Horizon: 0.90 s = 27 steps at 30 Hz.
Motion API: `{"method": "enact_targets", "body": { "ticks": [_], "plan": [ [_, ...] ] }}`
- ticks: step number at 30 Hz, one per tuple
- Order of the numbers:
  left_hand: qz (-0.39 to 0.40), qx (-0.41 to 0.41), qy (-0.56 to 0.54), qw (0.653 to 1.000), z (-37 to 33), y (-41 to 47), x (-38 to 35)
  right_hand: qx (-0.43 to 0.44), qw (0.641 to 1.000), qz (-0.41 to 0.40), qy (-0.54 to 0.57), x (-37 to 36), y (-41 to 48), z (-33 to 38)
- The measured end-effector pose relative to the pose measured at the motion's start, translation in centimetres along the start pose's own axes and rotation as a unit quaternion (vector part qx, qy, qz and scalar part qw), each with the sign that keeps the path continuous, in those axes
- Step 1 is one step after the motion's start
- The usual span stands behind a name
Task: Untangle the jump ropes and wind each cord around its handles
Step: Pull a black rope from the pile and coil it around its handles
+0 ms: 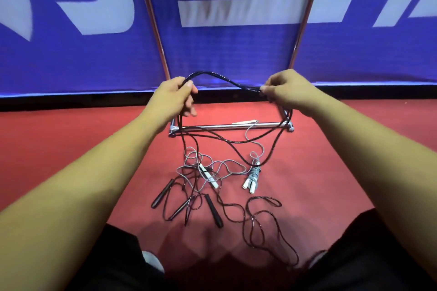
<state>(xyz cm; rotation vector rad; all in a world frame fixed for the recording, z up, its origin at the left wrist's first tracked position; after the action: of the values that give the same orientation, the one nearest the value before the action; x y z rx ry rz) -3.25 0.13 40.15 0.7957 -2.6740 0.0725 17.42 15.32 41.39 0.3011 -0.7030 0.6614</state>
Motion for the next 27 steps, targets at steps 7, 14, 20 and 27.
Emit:
{"method": "enact_targets", "body": {
  "ticks": [7,14,20,27],
  "plan": [
    [0.214,0.043,0.029,0.975,-0.9,-1.6,-5.1,0.060,0.980,0.169,0.089,-6.3,-1.7,2.2],
    [0.302,0.042,0.129,0.944,-0.5,-3.0,-5.8,0.129,0.968,0.190,0.102,-9.6,-2.4,5.7],
    [0.325,0.046,0.245,0.912,4.2,-1.7,-4.2,0.076,0.901,0.151,0.400,-5.3,-1.9,7.9],
    [0.198,0.116,0.055,0.972,5.9,-0.3,-1.8,0.000,0.986,-0.109,0.128,3.0,0.1,1.4]
  ]
}}
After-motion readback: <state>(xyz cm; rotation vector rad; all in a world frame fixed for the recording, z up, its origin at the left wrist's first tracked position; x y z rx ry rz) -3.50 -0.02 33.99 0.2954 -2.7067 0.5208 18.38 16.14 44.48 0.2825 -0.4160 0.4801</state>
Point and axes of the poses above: each hand's wrist, its own y-axis towards the middle knuckle, its own x-axis out of the back of the hand, z = x × y, the point moved 10 cm from there along y, towards the middle knuckle, and after that the axes turned 4 degrees about x, right-handed, at the moved point
